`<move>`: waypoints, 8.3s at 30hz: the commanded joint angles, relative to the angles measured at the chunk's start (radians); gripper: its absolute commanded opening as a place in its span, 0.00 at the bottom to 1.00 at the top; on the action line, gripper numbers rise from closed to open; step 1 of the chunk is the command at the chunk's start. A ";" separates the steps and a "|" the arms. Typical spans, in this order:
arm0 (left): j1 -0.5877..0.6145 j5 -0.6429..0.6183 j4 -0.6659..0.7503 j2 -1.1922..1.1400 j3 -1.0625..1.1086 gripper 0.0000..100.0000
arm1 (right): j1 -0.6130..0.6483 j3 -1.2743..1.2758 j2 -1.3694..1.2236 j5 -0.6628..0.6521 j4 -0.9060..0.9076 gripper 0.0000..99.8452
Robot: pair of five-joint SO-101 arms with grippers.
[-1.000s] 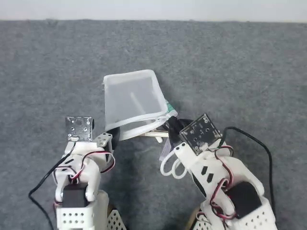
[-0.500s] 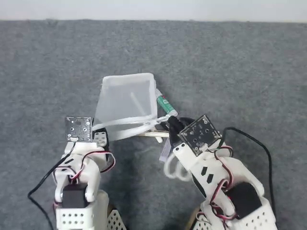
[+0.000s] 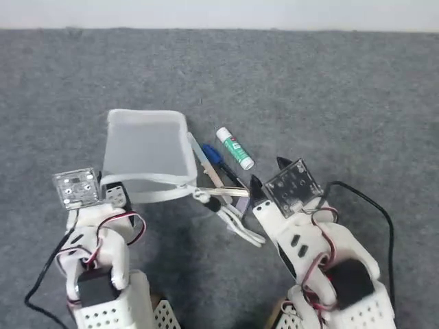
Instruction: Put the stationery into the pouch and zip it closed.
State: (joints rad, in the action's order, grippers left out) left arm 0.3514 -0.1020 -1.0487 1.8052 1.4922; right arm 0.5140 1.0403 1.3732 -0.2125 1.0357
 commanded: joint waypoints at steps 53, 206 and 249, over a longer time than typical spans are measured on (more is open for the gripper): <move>0.058 -0.025 -0.009 0.018 -0.068 0.01 | -0.035 -1.313 -1.937 -0.107 -0.076 0.17; -0.083 -0.126 -0.307 -0.927 -0.989 0.01 | 0.314 0.009 -0.791 0.206 -1.681 0.01; -0.029 -0.129 -0.304 -0.925 -0.995 0.01 | 0.354 -0.080 -0.443 0.071 -0.835 0.13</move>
State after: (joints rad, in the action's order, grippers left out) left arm 0.3130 -0.2125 -1.3817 0.8861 0.5623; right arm 0.8899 1.0618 0.8700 -0.1343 0.0721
